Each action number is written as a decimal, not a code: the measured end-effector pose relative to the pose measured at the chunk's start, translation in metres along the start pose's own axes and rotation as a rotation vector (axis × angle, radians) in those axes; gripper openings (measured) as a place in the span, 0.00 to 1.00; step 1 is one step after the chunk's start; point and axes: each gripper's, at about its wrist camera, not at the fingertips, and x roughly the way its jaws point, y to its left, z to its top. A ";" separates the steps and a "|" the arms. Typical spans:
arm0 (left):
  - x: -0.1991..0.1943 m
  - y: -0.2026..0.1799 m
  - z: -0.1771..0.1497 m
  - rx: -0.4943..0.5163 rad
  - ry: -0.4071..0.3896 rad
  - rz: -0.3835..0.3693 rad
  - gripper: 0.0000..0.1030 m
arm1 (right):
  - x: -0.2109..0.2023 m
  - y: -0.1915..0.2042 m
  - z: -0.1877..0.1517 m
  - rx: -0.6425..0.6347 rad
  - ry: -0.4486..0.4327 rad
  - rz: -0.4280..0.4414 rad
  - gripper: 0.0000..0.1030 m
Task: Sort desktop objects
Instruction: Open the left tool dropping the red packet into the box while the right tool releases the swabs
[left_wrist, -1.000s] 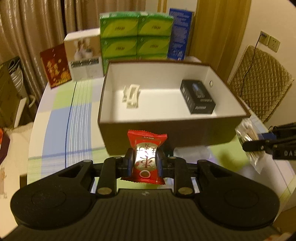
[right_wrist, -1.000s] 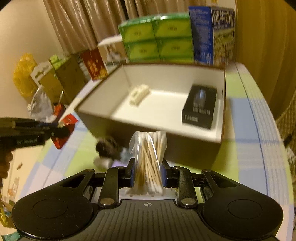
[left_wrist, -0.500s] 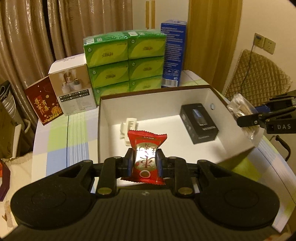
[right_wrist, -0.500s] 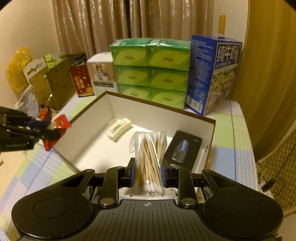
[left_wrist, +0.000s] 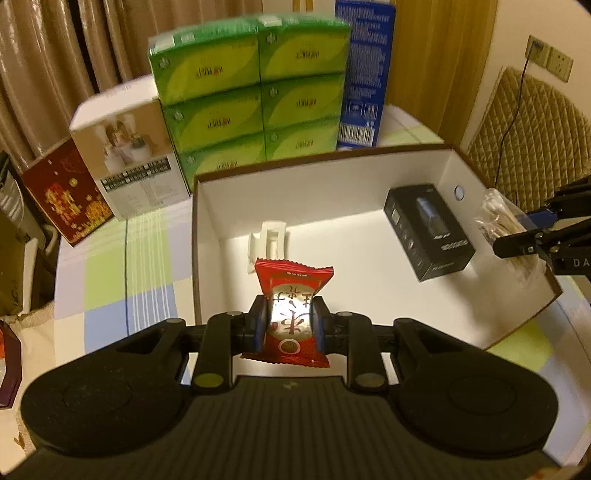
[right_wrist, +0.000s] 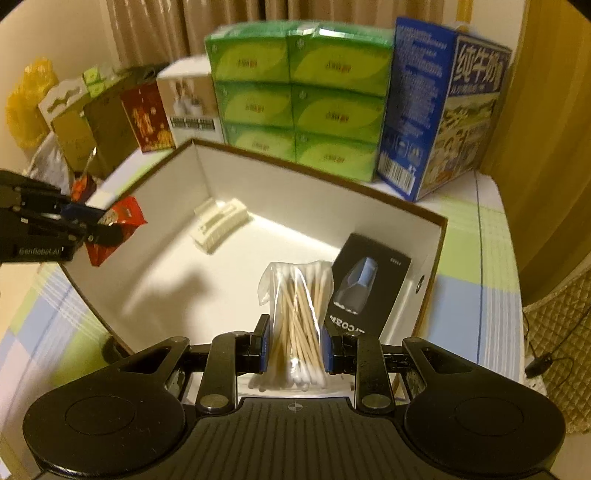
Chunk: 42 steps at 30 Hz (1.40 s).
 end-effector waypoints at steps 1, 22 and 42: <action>0.005 0.001 0.000 -0.001 0.013 0.001 0.21 | 0.004 -0.001 0.000 -0.005 0.012 0.001 0.23; 0.089 -0.007 0.005 0.135 0.221 0.050 0.21 | 0.047 -0.011 -0.002 -0.057 0.203 -0.013 0.23; 0.081 -0.006 0.005 0.131 0.181 0.058 0.30 | 0.050 -0.010 -0.003 -0.088 0.234 -0.042 0.23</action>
